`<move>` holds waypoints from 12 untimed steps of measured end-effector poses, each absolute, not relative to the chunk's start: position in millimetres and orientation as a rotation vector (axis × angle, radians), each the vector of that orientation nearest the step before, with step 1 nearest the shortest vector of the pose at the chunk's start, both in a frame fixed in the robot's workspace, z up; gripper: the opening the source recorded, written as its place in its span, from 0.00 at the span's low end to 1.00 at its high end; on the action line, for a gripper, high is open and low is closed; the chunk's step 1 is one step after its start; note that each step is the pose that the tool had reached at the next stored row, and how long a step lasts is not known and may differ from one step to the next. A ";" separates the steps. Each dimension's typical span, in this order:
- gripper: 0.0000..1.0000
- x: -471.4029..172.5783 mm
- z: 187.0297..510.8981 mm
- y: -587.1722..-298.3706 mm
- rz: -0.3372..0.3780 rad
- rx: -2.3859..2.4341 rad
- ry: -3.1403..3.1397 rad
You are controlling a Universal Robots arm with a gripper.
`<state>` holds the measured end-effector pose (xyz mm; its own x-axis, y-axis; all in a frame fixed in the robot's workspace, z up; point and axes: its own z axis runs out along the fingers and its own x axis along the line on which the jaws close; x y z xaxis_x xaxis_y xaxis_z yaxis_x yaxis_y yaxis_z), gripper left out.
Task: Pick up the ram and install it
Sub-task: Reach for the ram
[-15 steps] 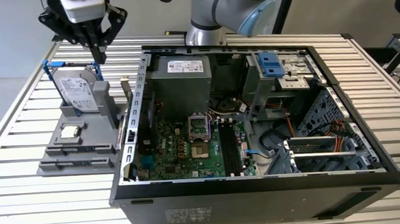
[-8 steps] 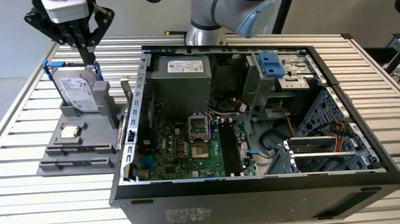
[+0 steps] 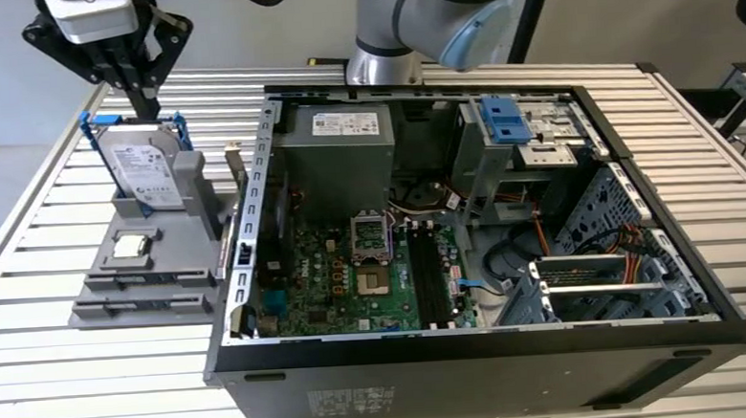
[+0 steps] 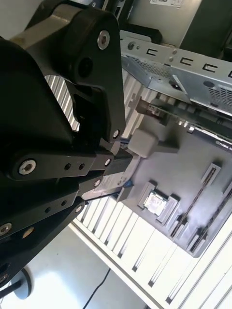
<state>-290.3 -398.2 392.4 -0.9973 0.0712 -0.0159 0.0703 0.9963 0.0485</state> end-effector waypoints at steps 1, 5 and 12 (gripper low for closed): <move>0.00 -292.2 392.4 -398.2 0.075 0.111 3.121; 0.00 -300.1 392.4 -398.2 0.075 0.110 3.121; 0.00 -314.1 392.3 -398.0 0.075 0.110 3.121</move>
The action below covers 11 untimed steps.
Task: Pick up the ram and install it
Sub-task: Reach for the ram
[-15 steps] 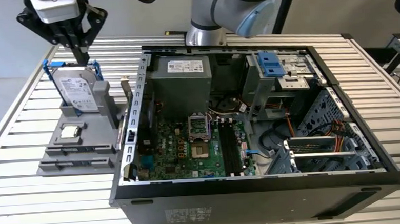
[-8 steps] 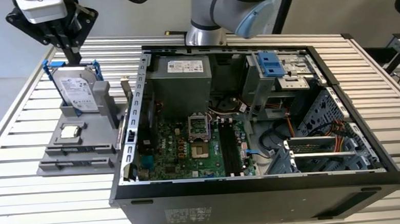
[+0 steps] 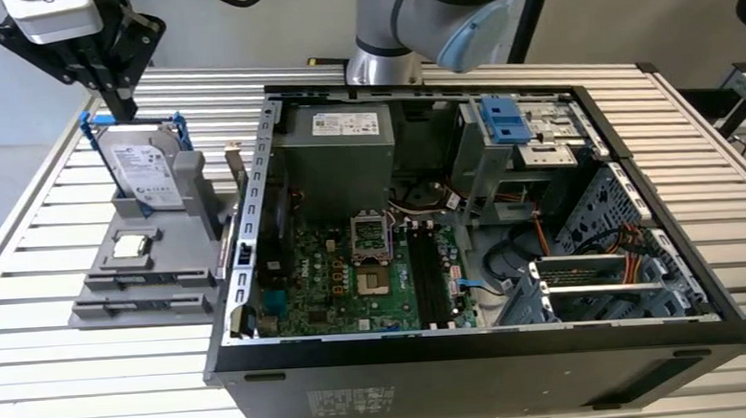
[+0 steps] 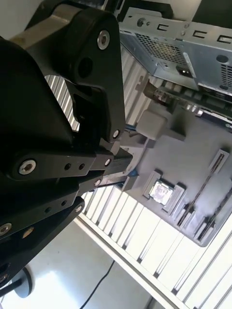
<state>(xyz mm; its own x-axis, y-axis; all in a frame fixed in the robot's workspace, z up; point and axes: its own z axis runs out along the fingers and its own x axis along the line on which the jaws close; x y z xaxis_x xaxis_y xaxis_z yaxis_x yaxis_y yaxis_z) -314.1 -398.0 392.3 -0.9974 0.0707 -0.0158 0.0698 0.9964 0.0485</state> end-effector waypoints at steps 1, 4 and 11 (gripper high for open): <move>0.00 -316.1 392.3 -398.0 0.075 0.110 3.121; 0.00 -321.9 392.2 -397.8 0.075 0.109 3.121; 0.00 -330.9 392.1 -397.0 0.075 0.107 3.121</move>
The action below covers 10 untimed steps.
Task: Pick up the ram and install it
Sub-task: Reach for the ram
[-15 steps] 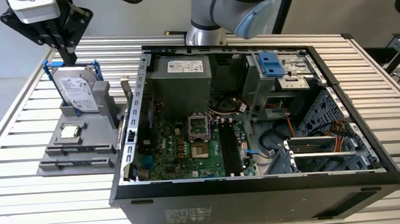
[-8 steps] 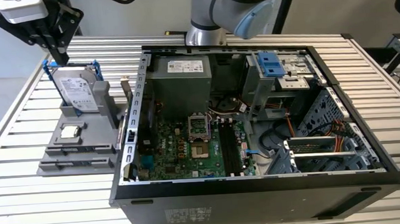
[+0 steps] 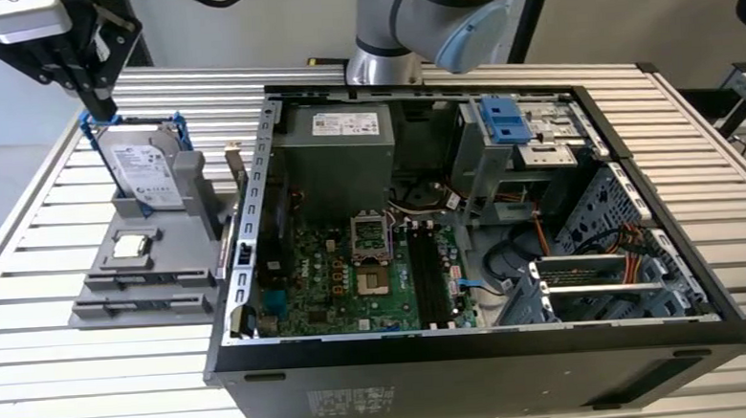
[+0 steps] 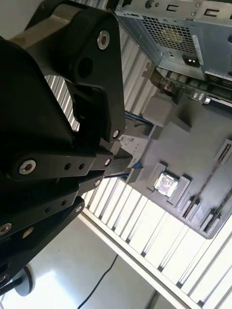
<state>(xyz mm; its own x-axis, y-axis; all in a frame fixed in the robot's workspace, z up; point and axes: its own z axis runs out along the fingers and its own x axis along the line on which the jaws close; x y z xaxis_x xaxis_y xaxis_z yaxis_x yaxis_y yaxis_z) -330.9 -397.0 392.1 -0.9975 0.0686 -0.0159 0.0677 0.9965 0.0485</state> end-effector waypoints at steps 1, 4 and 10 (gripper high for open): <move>0.00 -332.2 392.1 -396.9 0.075 0.106 3.121; 0.00 -335.6 392.1 -396.7 0.075 0.104 3.122; 0.00 -341.5 392.0 -396.1 0.075 0.100 3.122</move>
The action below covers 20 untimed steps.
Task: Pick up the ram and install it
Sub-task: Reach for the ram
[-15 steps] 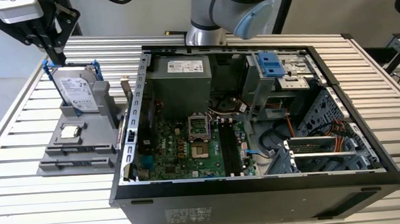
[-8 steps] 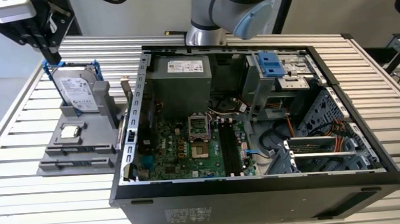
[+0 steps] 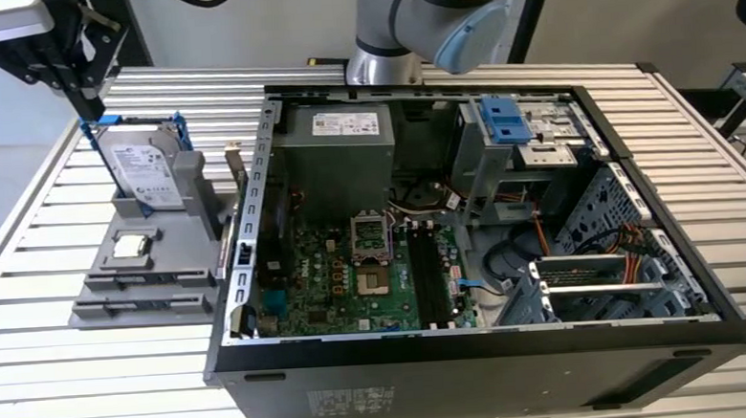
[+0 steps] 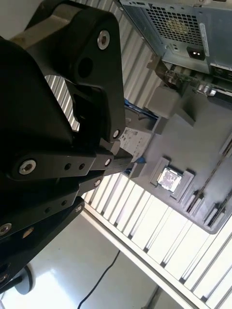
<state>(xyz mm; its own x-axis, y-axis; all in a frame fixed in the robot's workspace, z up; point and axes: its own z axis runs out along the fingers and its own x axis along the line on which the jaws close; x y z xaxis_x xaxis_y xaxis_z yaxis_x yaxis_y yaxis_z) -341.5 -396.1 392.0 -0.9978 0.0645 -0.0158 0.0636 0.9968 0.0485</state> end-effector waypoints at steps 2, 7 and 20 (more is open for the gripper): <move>0.00 -341.5 392.0 -396.1 0.075 0.100 3.122; 0.00 -341.8 392.0 -398.3 0.075 0.098 3.122; 0.00 -343.5 391.4 -418.9 0.075 0.091 3.122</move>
<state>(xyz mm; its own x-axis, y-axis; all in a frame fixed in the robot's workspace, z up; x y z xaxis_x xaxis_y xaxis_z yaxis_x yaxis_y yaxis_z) -343.5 -418.9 391.4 -0.9982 0.0586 -0.0158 0.0578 0.9972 0.0485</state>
